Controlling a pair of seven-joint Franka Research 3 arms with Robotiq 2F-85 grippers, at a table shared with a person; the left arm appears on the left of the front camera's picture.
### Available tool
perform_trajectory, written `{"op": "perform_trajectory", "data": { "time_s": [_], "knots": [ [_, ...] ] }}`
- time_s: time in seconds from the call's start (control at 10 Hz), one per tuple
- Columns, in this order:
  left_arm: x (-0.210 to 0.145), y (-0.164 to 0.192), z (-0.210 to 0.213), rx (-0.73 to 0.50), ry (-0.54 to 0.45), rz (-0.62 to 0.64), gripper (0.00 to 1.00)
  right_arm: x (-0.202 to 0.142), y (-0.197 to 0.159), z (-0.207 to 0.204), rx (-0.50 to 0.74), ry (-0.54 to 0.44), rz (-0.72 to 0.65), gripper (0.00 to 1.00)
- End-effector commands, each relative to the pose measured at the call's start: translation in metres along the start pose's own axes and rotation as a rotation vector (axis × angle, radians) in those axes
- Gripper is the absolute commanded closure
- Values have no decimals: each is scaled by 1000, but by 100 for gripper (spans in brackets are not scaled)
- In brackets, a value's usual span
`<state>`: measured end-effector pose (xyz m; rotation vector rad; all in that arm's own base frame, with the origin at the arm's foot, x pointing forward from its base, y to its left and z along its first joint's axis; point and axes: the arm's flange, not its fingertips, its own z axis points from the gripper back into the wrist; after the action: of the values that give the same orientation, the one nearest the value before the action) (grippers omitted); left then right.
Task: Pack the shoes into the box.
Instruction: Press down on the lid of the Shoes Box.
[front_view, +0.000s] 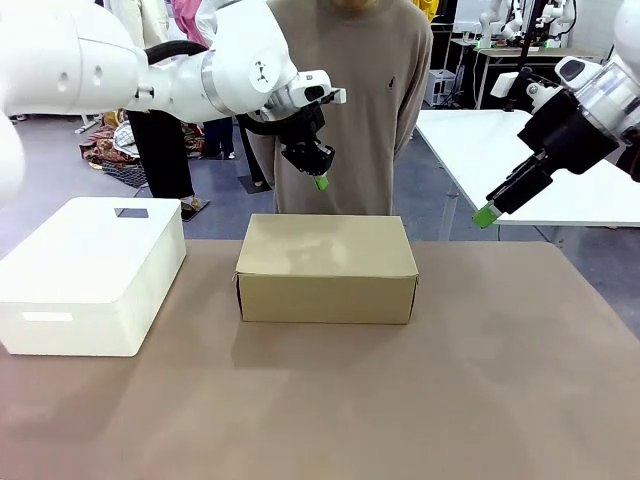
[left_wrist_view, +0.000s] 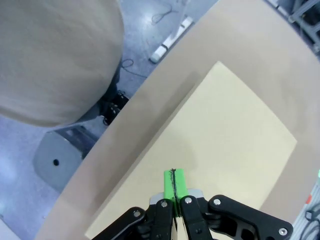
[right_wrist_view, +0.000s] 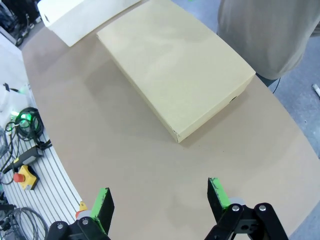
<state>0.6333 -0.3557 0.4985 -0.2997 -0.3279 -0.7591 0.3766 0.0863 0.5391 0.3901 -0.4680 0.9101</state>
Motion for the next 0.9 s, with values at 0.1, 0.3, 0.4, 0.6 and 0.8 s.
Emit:
{"op": "perform_trajectory", "data": {
  "time_s": [0.1, 0.3, 0.4, 0.6, 0.8],
  "knots": [
    [6, 5, -23, 22, 72, 45, 100, 0, -1, 0, -6, 5, 2, 0],
    [0, 10, -43, 24, 106, 66, 100, 0, -1, 0, -6, 5, 2, 0],
    [-2, 13, -51, 27, 118, 76, 100, 0, -1, 0, -6, 5, 2, 0],
    [-5, 15, -65, 26, 148, 88, 100, 0, -1, 0, -6, 5, 2, 0],
    [-9, 16, -70, 19, 160, 94, 100, 0, -1, 0, -6, 5, 2, 0]
  ]
}}
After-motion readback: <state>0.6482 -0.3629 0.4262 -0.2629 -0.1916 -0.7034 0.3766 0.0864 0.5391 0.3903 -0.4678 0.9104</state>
